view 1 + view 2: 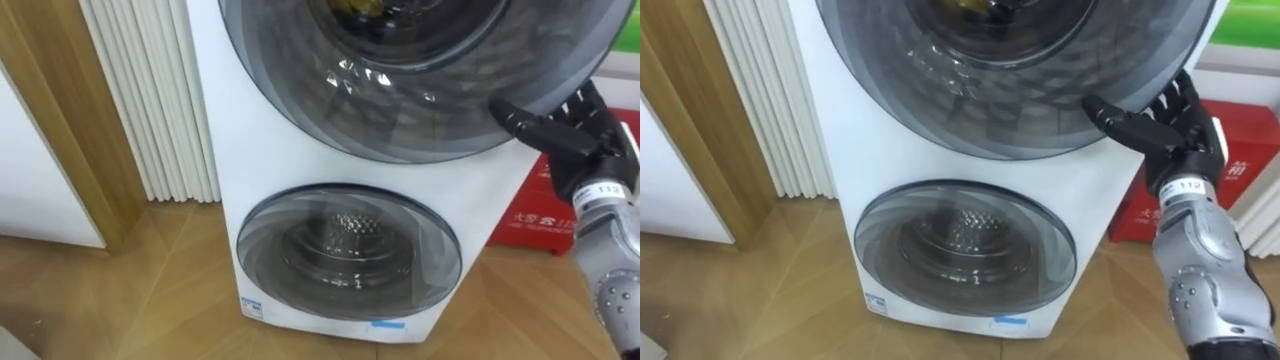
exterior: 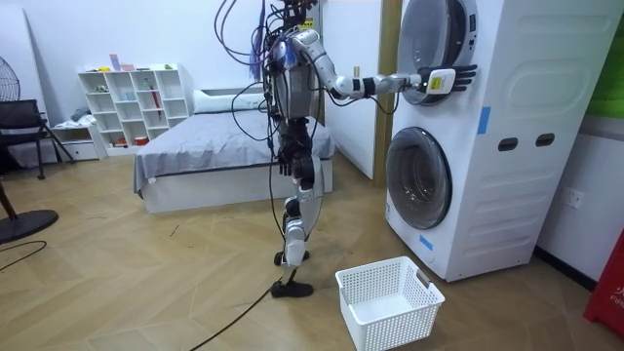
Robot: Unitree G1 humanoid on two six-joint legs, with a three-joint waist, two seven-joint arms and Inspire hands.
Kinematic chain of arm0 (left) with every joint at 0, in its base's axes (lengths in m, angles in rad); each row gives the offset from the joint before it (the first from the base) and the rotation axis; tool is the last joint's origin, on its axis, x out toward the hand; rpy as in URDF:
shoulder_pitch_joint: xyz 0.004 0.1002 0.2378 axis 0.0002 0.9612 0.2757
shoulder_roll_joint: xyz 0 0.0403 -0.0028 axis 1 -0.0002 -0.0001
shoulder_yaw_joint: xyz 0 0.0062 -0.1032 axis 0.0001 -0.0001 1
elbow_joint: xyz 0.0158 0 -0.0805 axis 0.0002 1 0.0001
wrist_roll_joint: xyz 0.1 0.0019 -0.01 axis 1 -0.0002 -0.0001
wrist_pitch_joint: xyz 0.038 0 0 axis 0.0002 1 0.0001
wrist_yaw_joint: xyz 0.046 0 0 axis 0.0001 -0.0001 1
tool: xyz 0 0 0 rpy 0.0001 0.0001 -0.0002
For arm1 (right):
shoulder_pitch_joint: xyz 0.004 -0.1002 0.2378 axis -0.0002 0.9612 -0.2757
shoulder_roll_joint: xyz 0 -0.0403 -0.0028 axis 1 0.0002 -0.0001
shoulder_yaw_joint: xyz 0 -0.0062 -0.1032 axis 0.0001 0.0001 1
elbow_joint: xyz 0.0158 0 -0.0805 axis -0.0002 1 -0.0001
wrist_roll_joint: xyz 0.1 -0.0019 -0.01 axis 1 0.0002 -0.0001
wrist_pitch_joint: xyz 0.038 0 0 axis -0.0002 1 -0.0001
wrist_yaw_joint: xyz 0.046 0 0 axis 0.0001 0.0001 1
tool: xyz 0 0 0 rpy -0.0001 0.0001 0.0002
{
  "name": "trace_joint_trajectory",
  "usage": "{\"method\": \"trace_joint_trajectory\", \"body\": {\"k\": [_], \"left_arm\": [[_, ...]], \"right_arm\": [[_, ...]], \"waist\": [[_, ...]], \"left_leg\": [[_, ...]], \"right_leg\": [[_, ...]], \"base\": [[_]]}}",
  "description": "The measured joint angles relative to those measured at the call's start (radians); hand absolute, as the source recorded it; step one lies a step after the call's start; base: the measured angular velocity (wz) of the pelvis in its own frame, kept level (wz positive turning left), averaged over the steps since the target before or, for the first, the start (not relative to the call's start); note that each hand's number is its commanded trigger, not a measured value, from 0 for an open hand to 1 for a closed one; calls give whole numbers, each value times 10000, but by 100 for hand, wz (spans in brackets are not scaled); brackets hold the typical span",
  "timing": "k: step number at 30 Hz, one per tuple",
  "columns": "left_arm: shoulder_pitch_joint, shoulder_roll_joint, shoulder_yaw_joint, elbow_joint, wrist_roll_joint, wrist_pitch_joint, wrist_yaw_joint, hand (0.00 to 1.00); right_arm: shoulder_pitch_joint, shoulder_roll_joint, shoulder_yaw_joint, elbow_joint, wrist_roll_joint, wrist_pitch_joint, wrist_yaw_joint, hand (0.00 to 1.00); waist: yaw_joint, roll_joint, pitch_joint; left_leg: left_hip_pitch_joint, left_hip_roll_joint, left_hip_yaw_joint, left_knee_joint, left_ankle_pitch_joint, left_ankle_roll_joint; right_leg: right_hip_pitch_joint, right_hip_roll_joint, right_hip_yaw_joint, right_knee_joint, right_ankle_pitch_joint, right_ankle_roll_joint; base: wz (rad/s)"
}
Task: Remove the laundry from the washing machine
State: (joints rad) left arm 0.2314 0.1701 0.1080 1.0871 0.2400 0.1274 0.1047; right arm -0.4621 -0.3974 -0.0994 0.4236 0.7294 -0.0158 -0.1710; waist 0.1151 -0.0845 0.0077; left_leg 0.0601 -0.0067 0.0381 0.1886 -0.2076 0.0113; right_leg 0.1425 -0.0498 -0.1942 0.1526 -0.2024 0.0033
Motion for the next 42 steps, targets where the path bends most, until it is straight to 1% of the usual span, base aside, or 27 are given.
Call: {"method": "trace_joint_trajectory", "body": {"k": [2, 3, 6, 10, 12, 16, 18, 25, 27, 29, 31, 32, 34, 36, 37, 38, 39, 40, 42], "left_arm": [[-18, 1, 6, -4, 150, 69, 3, 0], [-17, -1, 7, -52, 279, 134, -1, 0], [-26, 12, 2, -84, 384, 242, -6, 0], [-35, 17, -10, -74, 384, 241, -8, 0], [-35, 47, -57, -72, 383, 235, -21, 0], [-60, 71, -92, -75, 383, 218, -83, 0], [-49, 78, -91, -73, 380, 178, -84, 0], [-36, 119, -78, -149, 380, 179, -82, 0], [-56, 150, -11, -168, 380, 171, -69, 0], [-57, 181, -4, -182, 381, 160, -27, 0], [-67, 186, -33, -180, 370, 154, -15, 0], [-100, 186, -45, -163, 373, 138, -14, 0], [-138, 189, -98, -161, 372, 99, -12, 0], [-146, 177, -373, -66, 375, -40, -10, 0], [-170, 163, -411, -46, 371, -65, -9, 0], [-164, 165, -512, 35, 363, -118, -9, 0], [-208, 163, -546, 21, 338, -216, -8, 0], [-219, 162, -553, 19, 302, -283, -8, 0], [-252, 160, -569, 13, 244, -467, -4, 0]], "right_arm": [[-9, -39, 0, 0, 83, 109, 8, 0], [-53, -95, 0, 0, 80, 222, 8, 0], [-197, -226, 76, 0, 61, 393, 19, 0], [-205, -329, 203, 2, 73, 447, 12, 0], [-215, -385, 239, 101, 74, 487, 12, 0], [-415, -499, 383, 339, 82, 533, 3, 0], [-543, -531, 385, 439, 67, 606, -5, 0], [-810, -537, 503, 368, -10, 621, -58, 0], [-806, -538, 631, -243, -380, 800, -260, 0], [-735, -538, 713, -636, -482, 808, -292, 0], [-607, -516, 765, -1180, -640, 822, -375, 0], [-417, -504, 756, -1535, -809, 821, -465, 0], [121, -475, 762, -2231, -1232, 767, -477, 0], [1057, -149, 822, -3259, -1589, 455, -434, 0], [1237, -50, 876, -3460, -1690, 387, -420, 0], [1685, 119, 956, -3845, -1944, 194, -360, 0], [2179, 155, 1076, -4223, -1983, -18, -247, 0], [2412, 163, 1148, -4364, -1991, -78, -159, 0], [3239, 234, 1472, -4766, -2416, -116, 258, 0]], "waist": [[-12, -14, 0], [-4, -20, -3], [-5, -46, -5], [-3, -139, 1], [-3, -222, -1], [-30, -318, -3], [-28, -322, -1], [-17, -310, -8], [-60, -287, -22], [-75, -267, -33], [-81, -217, -62], [-50, -180, -81], [-57, -99, -85], [3, 105, -80], [-17, 153, -76], [-47, 225, -70], [-74, 253, -63], [-69, 261, -58], [-95, 259, -62]], "left_leg": [[-9, -13, -126, -2, 0, 0], [-25, -20, -155, -5, 0, 0], [-50, -29, -187, -17, 1, 1], [-54, -43, -280, -17, 1, 1], [-50, -43, -330, -17, 1, 1], [-132, -46, -336, -12, 1, 1], [-161, -55, -336, -7, 1, 1], [-405, -47, -266, 98, 2, 0], [-519, -42, -211, 164, 2, 0], [-525, -39, -156, 163, 2, 0], [-502, -41, -131, 159, 2, 0], [-493, -41, -114, 160, 2, 0], [-457, -40, -114, 157, 2, 0], [-120, -3, -187, 54, 2, 0], [-36, 4, -187, 38, 2, 0], [78, 8, -176, 2, 1, 0], [134, 19, -147, -31, 2, -1], [168, 35, -144, -65, 2, -1], [243, 92, -150, -193, 1, -2]], "right_leg": [[16, 1, -13, 2, 0, 0], [12, 0, -11, 10, 0, 0], [-7, -5, -9, 15, 0, 0], [-6, -9, -16, 11, 0, 0], [1, -8, -45, 11, 0, 0], [-50, -8, -45, -3, 0, 0], [-78, -19, -76, -3, 1, 2], [-316, -10, 12, -1, 1, 2], [-406, -10, 27, 6, 1, 2], [-436, -10, 81, 5, 1, 2], [-438, -10, 169, 10, 1, 2], [-448, -9, 233, 10, 1, 2], [-431, -6, 273, 10, 1, 2], [-334, 10, 320, 122, 1, 2], [-278, 11, 325, 140, 1, 2], [-133, 17, 332, 116, 1, 2], [-81, 29, 352, 127, 1, 3], [-86, 43, 396, 144, 1, 2], [-114, 105, 534, 148, 2, 1]], "base": [[5], [0], [-3], [0], [2], [0], [0], [-4], [-5], [-7], [-9], [-10], [-9], [-19], [-18], [-7], [-6], [-10], [-15]]}}
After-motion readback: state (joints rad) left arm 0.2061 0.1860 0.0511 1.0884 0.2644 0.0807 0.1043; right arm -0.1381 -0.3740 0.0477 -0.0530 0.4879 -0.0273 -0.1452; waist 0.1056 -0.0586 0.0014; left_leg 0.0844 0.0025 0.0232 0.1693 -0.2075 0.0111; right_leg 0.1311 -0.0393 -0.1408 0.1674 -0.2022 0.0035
